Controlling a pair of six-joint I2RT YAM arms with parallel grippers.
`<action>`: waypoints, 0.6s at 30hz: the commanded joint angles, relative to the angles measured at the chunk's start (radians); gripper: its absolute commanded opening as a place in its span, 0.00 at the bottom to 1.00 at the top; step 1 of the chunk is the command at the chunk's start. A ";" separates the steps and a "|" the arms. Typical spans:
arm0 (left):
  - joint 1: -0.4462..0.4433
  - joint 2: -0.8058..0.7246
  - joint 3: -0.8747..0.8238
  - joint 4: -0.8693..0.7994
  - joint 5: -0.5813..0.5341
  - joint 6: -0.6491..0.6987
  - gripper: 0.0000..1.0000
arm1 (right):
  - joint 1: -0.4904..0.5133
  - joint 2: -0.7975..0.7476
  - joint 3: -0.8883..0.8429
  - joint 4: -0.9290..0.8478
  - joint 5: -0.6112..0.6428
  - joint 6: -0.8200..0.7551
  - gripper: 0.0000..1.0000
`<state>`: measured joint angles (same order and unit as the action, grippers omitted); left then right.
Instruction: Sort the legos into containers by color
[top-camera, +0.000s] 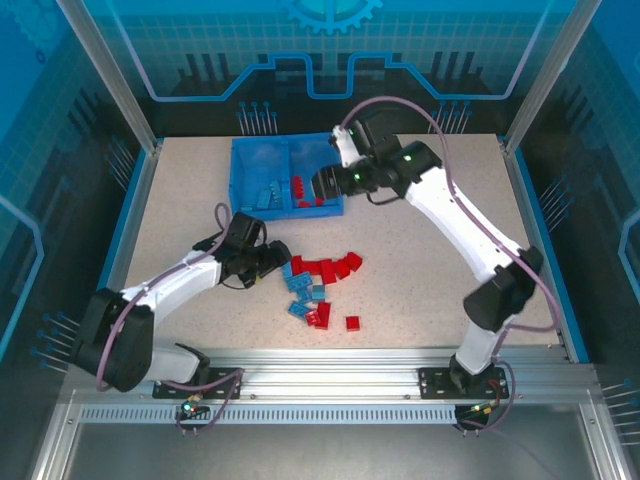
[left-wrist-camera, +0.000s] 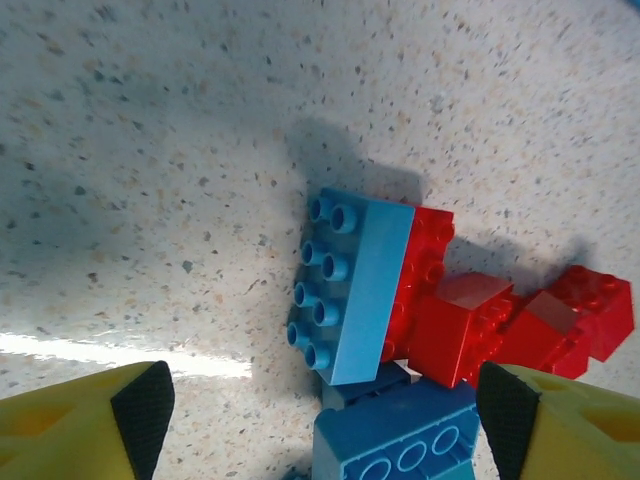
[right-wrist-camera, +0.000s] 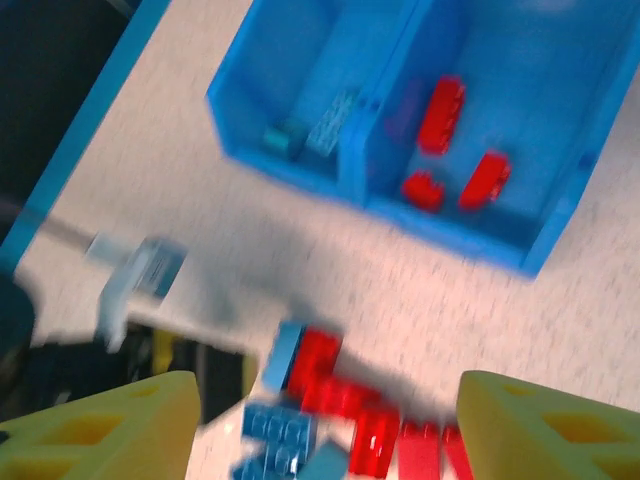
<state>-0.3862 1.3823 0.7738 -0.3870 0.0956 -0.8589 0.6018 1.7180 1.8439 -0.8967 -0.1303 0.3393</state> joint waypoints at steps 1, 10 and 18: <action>-0.024 0.063 0.061 -0.033 0.030 0.008 0.83 | 0.015 -0.042 -0.169 -0.016 -0.103 -0.029 0.75; -0.031 0.184 0.124 -0.042 0.009 0.040 0.69 | 0.016 -0.102 -0.270 -0.008 -0.125 -0.003 0.81; -0.030 0.235 0.135 -0.073 0.014 0.087 0.62 | 0.016 -0.070 -0.231 -0.031 -0.120 -0.023 0.81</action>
<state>-0.4110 1.6070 0.8871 -0.4103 0.1055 -0.8093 0.6086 1.6363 1.5806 -0.9070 -0.2295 0.3313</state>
